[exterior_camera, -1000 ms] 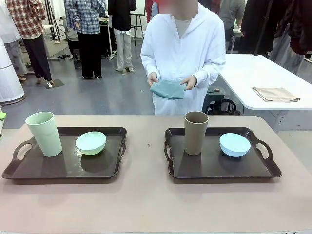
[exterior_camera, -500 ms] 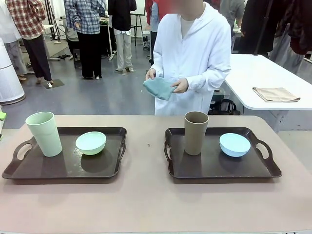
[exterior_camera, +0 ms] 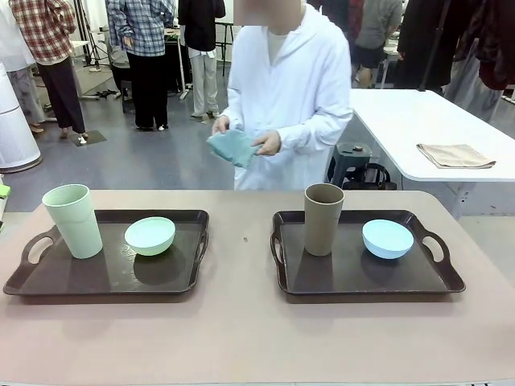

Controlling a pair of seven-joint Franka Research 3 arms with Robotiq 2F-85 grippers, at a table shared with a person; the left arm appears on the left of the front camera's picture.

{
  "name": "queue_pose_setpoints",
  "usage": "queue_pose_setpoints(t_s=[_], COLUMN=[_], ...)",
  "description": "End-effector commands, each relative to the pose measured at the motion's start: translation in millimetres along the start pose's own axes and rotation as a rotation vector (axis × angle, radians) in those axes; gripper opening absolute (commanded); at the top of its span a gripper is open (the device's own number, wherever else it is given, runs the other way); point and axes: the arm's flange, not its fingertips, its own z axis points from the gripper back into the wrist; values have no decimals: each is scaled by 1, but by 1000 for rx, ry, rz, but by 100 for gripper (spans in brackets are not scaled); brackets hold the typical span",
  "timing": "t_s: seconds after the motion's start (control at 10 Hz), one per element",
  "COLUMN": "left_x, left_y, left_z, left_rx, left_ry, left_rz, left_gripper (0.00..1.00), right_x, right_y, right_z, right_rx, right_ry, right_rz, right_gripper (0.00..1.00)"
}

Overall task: Set up a tray with a mat and arrange the tableware.
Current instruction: Pick up the Picnic Bowl and Reusable plastic cup from the Handle tray in front of the human's position and hold them in the air.

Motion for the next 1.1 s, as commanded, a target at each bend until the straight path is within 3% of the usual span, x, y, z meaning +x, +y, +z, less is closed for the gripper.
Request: queue_pose_setpoints(t_s=[0.0, 1.0], left_x=[1, 1], left_y=[1, 1], left_z=[1, 1], left_rx=[-22, -22], left_ry=[-10, -10], left_rz=[-3, -3], left_gripper=[100, 100], right_x=[3, 3], right_y=[-2, -2], right_z=[0, 0], right_rx=[25, 25], right_ry=[-6, -6], right_rz=[20, 20], right_gripper=[100, 100])
